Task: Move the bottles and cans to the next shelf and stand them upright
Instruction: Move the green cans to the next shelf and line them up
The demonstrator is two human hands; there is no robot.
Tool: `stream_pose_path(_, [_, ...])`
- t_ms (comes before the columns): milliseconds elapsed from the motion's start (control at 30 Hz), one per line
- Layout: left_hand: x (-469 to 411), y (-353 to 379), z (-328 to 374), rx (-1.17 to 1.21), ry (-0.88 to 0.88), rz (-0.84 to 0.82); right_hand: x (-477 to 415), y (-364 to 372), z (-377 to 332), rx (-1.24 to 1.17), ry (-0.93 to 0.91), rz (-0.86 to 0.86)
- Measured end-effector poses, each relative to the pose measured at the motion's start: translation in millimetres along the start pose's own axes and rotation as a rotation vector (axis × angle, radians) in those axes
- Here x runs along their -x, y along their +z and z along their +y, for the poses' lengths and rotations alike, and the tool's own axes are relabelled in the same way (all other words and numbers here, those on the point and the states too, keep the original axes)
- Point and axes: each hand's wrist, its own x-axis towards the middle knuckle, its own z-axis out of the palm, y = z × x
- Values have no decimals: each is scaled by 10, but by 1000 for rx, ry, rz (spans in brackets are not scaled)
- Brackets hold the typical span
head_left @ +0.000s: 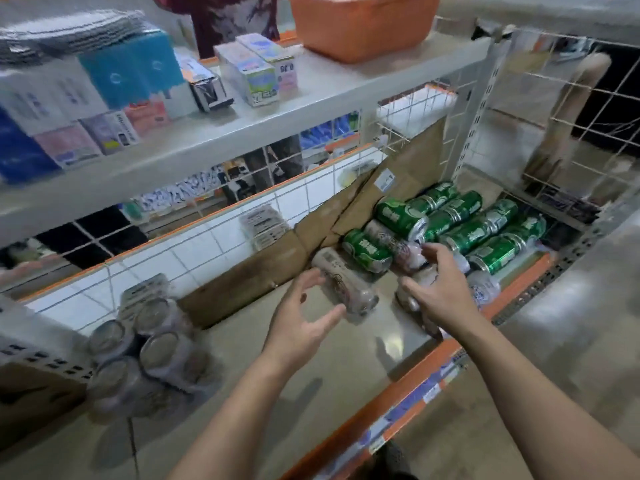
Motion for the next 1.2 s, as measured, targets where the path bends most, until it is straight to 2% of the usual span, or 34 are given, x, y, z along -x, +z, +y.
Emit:
stream_pose_path(233, [-863, 843, 376, -4, -107, 5, -1079, -193, 471, 88, 18, -90])
stream_pose_path(367, [-1038, 919, 390, -19, -164, 9, -1457, -29, 612, 79, 88, -180])
stream_pose_path(467, [-1071, 883, 311, -31, -183, 66, -1577, 56, 697, 35, 38, -150])
stream_pose_path(567, [-1079, 816, 295, -6, -185, 117, -1521, 15, 655, -196, 119, -93])
stream_pose_path(667, [-1136, 778, 319, 128, -212, 180, -1267, -44, 478, -555, 290, -185])
stream_pose_path(733, [-1157, 765, 386, 283, -219, 160, -1082, -42, 325, -762, 273, -222])
stream_pose_path(800, [-1142, 716, 460, 443, -201, 118, -939, -17, 104, -842, 194, -312])
stream_pose_path(900, [-1029, 543, 534, 473, -126, 228, -770, 141, -148, -771, 16, -477])
stream_pose_path(1000, [-842, 360, 460, 429, -122, 393, -664, 299, -268, -632, -41, -630])
stream_pose_path(1067, [-723, 247, 367, 405, -151, 432, -677, 334, -285, -513, -54, -702])
stream_pose_path(1133, [-629, 142, 255, 350, -177, 459, -759, 348, -236, -459, -57, -694])
stream_pose_path(1200, [-551, 68, 95, 283, -196, 503, -872, 384, -141, -356, -29, -582])
